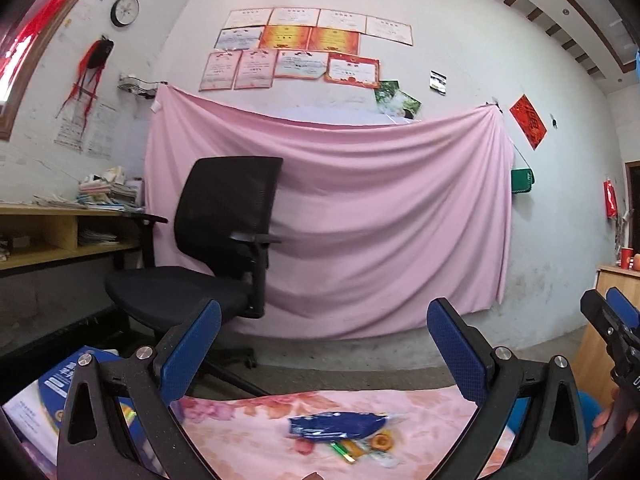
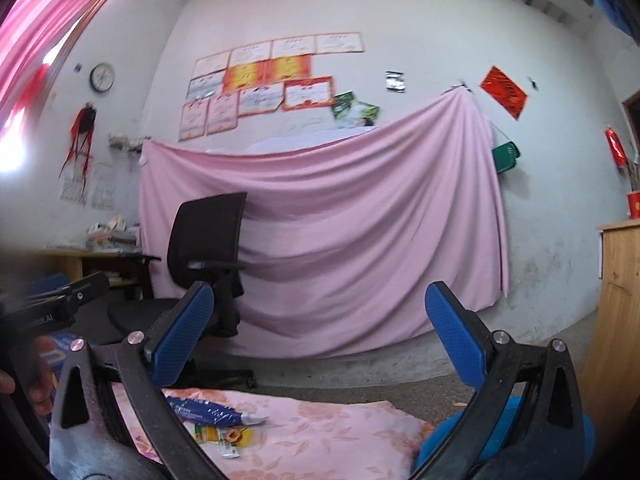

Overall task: Collect trash
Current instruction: 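Reach the left tool to the green battery while the right tool reaches the orange ring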

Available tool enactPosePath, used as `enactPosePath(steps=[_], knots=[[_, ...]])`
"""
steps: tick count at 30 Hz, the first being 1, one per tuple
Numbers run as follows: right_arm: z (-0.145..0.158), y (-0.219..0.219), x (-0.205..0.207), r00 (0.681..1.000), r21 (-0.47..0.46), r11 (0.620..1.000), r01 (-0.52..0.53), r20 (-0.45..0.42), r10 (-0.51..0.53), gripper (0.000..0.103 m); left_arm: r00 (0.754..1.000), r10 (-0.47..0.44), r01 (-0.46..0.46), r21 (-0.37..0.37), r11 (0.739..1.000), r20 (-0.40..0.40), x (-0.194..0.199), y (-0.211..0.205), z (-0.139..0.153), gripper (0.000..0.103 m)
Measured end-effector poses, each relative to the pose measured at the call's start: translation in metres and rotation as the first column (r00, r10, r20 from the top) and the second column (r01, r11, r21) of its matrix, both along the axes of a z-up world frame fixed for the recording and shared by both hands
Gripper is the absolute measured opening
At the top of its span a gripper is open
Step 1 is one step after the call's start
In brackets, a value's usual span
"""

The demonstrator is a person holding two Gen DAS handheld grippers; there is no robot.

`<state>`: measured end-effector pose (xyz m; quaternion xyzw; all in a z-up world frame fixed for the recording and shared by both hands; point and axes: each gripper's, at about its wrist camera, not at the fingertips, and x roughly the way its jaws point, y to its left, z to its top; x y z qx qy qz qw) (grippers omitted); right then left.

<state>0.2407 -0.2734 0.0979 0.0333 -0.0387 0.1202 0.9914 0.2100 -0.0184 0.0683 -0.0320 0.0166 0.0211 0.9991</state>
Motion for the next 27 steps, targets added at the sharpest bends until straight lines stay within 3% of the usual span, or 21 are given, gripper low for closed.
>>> enactPosePath(steps=[3,8,15,18,22,25,27], knots=[[-0.007,0.011,0.006,0.999,-0.041,0.999,-0.015,-0.031,0.014,0.103,0.999,0.017,-0.017,0.027,0.999,-0.031,0.003,0.006,-0.009,0.101],[-0.019,0.024,0.030,0.992,-0.089,0.996,-0.007,-0.129,-0.004,0.103,0.988,0.025,-0.014,0.074,0.997,-0.149,0.020,0.014,-0.031,0.101],[-0.038,0.026,0.059,0.964,-0.076,0.996,-0.042,-0.266,0.021,0.103,0.938,-0.029,0.027,-0.013,1.000,-0.344,0.051,0.021,-0.054,0.101],[-0.049,0.028,0.071,0.944,-0.058,0.994,-0.093,-0.324,0.069,0.103,0.909,-0.042,0.031,-0.033,0.999,-0.415,0.065,0.020,-0.064,0.101],[-0.067,0.040,0.091,0.901,-0.076,0.988,-0.137,-0.425,0.093,0.103,0.852,-0.056,0.037,-0.046,0.998,-0.521,0.085,0.017,-0.084,0.100],[-0.077,0.046,0.104,0.861,-0.079,0.982,-0.170,-0.497,0.109,0.088,0.806,-0.075,0.038,-0.076,0.996,-0.587,0.096,0.018,-0.098,0.094],[-0.081,0.046,0.109,0.841,-0.070,0.982,-0.173,-0.529,0.110,0.084,0.771,-0.110,0.051,-0.112,0.992,-0.628,0.103,0.019,-0.107,0.089]])
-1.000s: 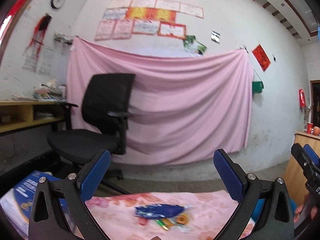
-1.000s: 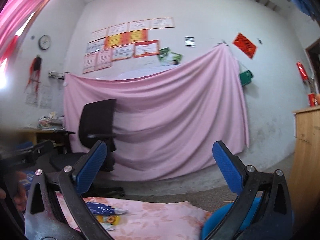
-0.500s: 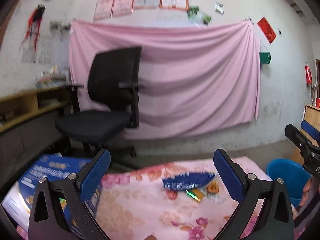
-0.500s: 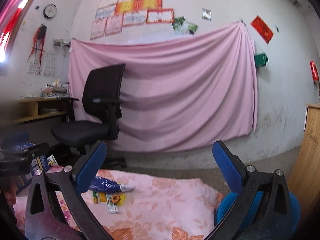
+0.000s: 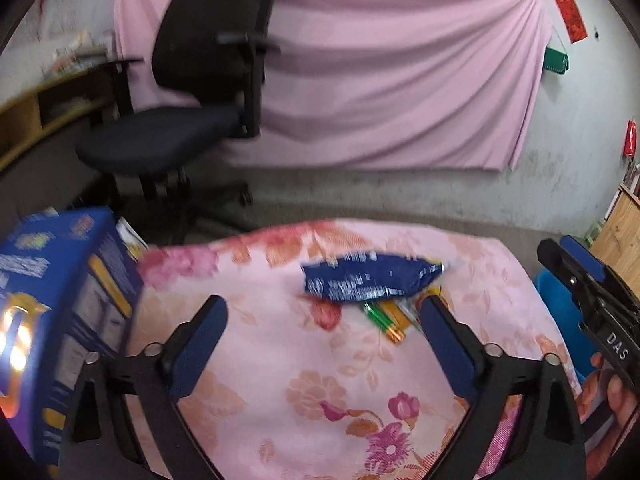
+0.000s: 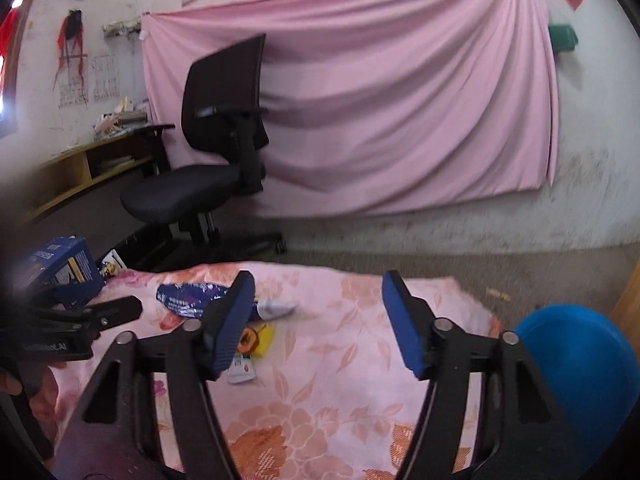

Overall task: Collect trash
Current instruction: 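Reach the left tool to the green battery while the right tool reaches the orange ring, then grasp the green battery with the left tool while the right tool grasps the orange ring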

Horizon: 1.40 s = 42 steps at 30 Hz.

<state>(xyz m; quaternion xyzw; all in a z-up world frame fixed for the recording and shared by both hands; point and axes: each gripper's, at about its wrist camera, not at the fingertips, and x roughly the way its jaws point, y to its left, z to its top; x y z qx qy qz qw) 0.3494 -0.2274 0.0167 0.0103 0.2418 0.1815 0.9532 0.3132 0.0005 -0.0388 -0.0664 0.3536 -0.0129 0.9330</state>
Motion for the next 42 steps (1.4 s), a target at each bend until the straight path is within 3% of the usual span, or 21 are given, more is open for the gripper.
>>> enactPosePath(steps=[5,9,15,16,20,25,32,37,42], knots=[[-0.015,0.001,0.017,0.991,0.006,1.000,-0.020,-0.135,0.021,0.078,0.995,-0.041,0.034,-0.075,0.997,-0.096,0.018,-0.004,-0.013,0.069],[-0.021,0.003,0.024,0.982,0.001,0.999,-0.036,-0.186,0.035,0.075,0.986,-0.047,0.029,-0.112,0.993,-0.162,0.033,-0.011,-0.023,0.055],[-0.022,0.005,0.026,0.976,-0.003,0.999,-0.048,-0.212,0.046,0.076,0.975,-0.031,0.016,-0.070,0.997,-0.222,0.051,-0.024,-0.031,0.047],[-0.023,0.005,0.027,0.975,0.000,0.999,-0.051,-0.218,0.050,0.076,0.974,-0.029,0.017,-0.054,0.998,-0.226,0.054,-0.027,-0.034,0.042],[-0.024,0.002,0.029,0.972,0.006,0.999,-0.045,-0.229,0.046,0.076,0.971,-0.026,0.035,0.032,0.999,-0.238,0.057,-0.037,-0.040,0.039],[-0.024,0.006,0.032,0.970,-0.015,0.998,-0.053,-0.239,0.048,0.076,0.967,-0.082,0.085,0.002,0.996,-0.242,0.055,-0.038,-0.047,0.014],[-0.027,0.018,0.034,0.961,-0.061,0.994,-0.092,-0.266,0.073,0.071,0.971,-0.111,0.082,-0.139,0.987,-0.212,0.039,-0.001,-0.046,0.008],[-0.029,0.021,0.035,0.954,-0.055,0.991,-0.125,-0.282,0.104,0.063,0.971,-0.128,0.103,-0.128,0.986,-0.203,0.027,0.013,-0.037,0.007],[-0.040,0.037,0.045,0.914,-0.047,0.975,-0.216,-0.362,0.185,0.058,0.969,-0.152,0.132,-0.113,0.985,-0.197,0.013,0.017,-0.036,0.007]])
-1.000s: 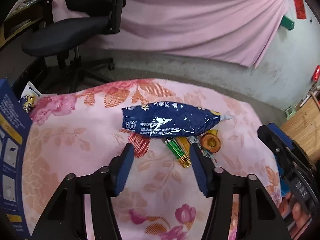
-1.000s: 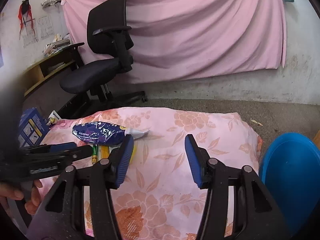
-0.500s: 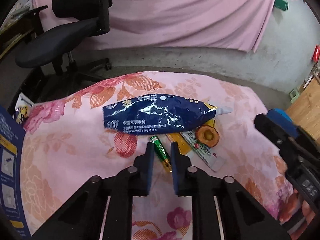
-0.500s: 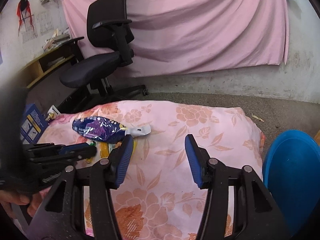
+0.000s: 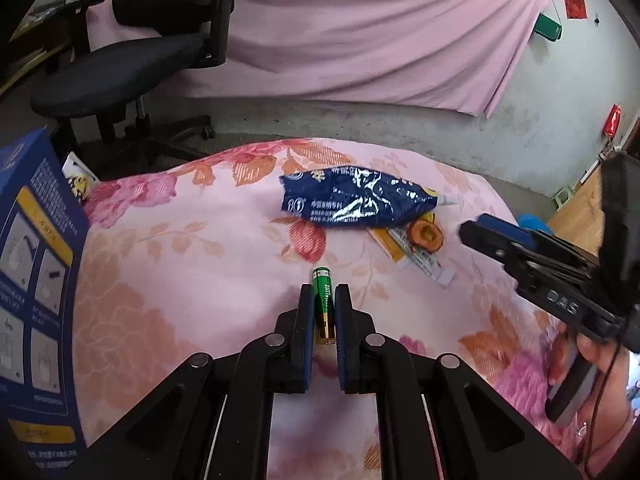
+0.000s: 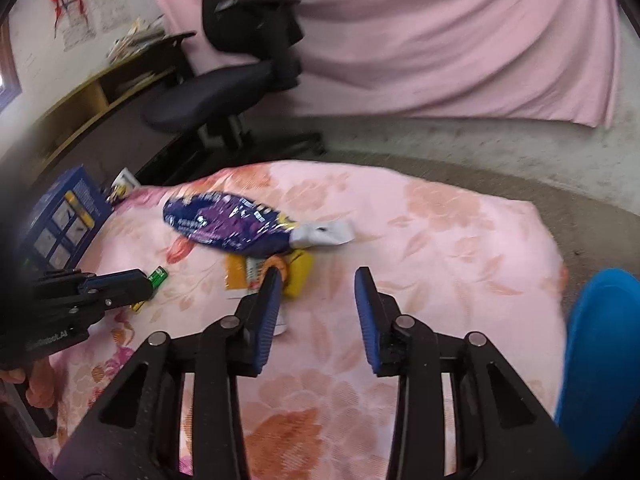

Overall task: Collect trash
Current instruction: 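Grasp the green battery with the left tool while the right tool grasps the orange ring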

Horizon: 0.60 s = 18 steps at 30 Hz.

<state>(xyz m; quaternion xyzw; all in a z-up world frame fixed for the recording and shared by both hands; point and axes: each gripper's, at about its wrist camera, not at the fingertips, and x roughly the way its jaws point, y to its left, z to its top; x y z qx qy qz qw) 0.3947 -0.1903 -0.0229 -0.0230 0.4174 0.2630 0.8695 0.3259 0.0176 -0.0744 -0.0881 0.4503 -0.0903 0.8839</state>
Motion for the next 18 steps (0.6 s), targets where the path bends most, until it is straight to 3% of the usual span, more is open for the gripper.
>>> enactPosePath(steps=[5,13,18], knots=[[0.001,0.016,0.000,0.998,-0.012,0.998,-0.054,0.010,0.054,0.051,1.000,-0.002,0.001,-0.056,0.998,-0.018,0.000,0.007,-0.003,0.008],[-0.009,0.035,-0.003,0.993,-0.085,0.989,-0.120,-0.009,0.120,0.039,1.000,-0.005,0.004,-0.049,0.999,-0.020,-0.001,0.005,-0.002,0.007],[-0.012,0.037,-0.003,0.992,-0.102,0.987,-0.124,-0.018,0.123,0.039,1.000,-0.016,0.015,-0.047,0.999,-0.026,-0.001,0.001,-0.002,0.010]])
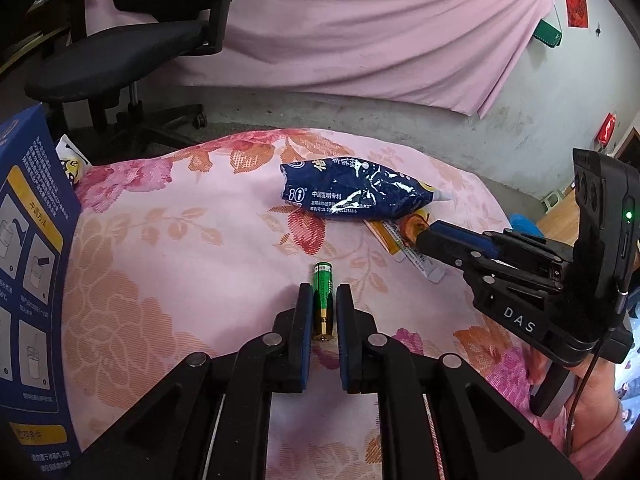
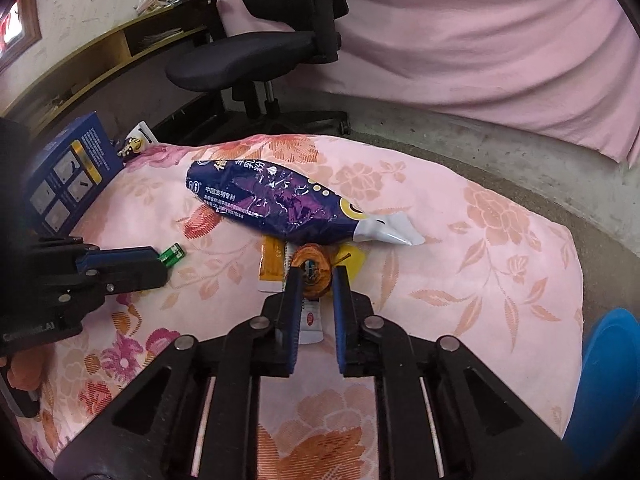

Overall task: Collect trash
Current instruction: 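Grasp the green battery with the left tool while the right tool grasps the orange ring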

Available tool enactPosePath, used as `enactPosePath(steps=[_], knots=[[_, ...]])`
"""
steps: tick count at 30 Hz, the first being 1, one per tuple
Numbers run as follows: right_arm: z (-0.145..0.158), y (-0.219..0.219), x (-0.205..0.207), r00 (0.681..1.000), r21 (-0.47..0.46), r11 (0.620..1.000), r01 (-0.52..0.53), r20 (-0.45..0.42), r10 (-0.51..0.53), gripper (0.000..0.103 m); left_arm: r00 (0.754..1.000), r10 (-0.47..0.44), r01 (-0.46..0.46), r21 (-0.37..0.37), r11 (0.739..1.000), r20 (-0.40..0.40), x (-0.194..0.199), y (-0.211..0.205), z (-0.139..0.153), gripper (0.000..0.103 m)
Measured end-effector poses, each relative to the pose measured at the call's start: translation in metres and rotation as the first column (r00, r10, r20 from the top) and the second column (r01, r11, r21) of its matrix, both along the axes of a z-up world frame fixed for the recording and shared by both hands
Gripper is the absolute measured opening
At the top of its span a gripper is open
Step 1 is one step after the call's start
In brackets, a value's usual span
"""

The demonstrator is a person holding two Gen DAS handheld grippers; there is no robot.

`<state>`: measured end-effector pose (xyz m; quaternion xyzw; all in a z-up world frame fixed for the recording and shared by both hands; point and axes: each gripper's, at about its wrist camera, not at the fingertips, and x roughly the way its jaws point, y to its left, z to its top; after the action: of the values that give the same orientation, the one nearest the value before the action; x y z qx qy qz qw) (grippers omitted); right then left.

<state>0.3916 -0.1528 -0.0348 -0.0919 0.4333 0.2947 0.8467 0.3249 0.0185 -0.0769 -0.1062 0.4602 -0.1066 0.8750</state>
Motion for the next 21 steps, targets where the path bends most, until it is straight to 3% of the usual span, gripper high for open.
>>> enactPosePath(steps=[4,7,11,21], knots=[[0.000,-0.001,0.003,1.000,0.018,1.000,0.008,-0.015,-0.007,0.039,0.999,-0.033,0.033,0.004,0.999,0.006,0.000,-0.005,0.000,0.021],[0.001,-0.005,0.004,1.000,0.037,0.999,0.015,-0.024,-0.014,0.045,0.999,-0.038,0.037,0.025,0.999,0.009,-0.001,-0.008,-0.001,0.021],[0.001,-0.006,0.005,0.999,0.052,0.999,0.012,-0.031,-0.011,0.049,0.999,-0.037,0.035,0.120,0.992,0.008,-0.001,-0.015,-0.002,0.007],[0.001,0.013,0.003,0.999,-0.022,0.999,-0.027,0.023,0.028,0.051,1.000,-0.004,0.003,0.115,0.993,0.010,-0.001,-0.011,-0.004,0.007]])
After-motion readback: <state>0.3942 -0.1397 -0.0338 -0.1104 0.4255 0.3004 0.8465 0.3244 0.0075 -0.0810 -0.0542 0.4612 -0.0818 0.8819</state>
